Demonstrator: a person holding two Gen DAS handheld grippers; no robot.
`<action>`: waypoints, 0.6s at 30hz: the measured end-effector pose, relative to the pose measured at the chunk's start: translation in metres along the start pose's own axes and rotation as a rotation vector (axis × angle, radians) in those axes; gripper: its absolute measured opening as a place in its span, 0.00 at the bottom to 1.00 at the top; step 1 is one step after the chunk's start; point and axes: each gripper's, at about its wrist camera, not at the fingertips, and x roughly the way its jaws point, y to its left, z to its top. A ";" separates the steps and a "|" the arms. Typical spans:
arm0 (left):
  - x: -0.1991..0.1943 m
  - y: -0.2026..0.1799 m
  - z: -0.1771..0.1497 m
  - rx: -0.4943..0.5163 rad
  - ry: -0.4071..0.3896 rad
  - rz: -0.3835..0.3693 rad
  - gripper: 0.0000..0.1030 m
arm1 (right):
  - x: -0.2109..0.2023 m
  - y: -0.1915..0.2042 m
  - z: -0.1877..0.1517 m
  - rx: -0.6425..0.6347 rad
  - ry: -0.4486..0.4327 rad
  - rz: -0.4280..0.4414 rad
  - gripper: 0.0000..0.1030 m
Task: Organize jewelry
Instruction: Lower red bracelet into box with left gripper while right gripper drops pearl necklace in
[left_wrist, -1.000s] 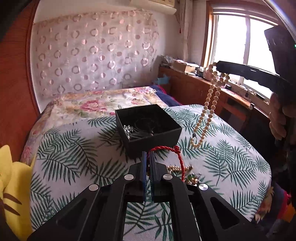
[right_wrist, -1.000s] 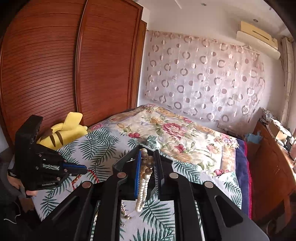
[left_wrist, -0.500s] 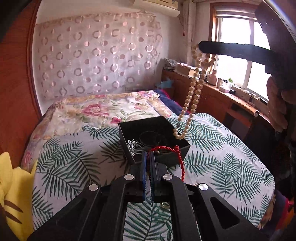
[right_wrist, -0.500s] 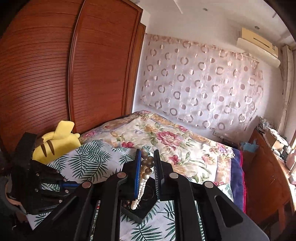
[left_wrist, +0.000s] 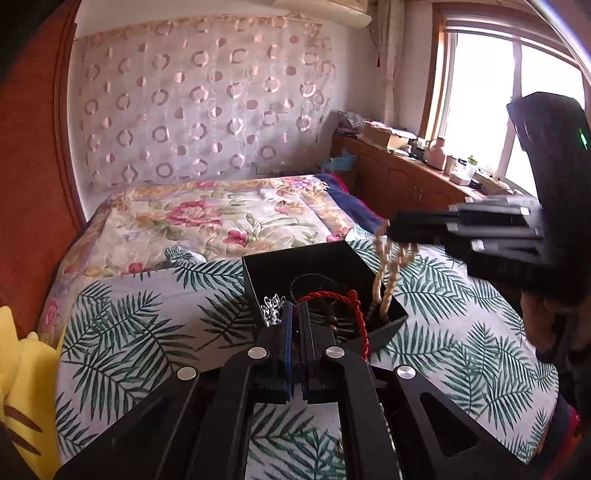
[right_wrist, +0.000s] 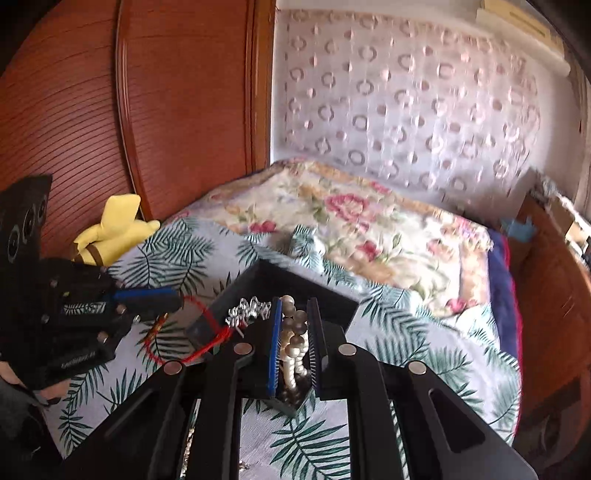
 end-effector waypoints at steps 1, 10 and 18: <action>0.005 0.001 0.002 -0.007 0.005 -0.002 0.02 | 0.003 0.000 -0.002 0.006 0.005 0.003 0.15; 0.037 0.000 0.014 -0.024 0.036 -0.009 0.02 | 0.000 -0.005 -0.015 0.034 0.009 0.018 0.15; 0.056 -0.012 0.020 0.000 0.058 -0.005 0.03 | -0.011 -0.006 -0.039 0.034 0.021 0.019 0.16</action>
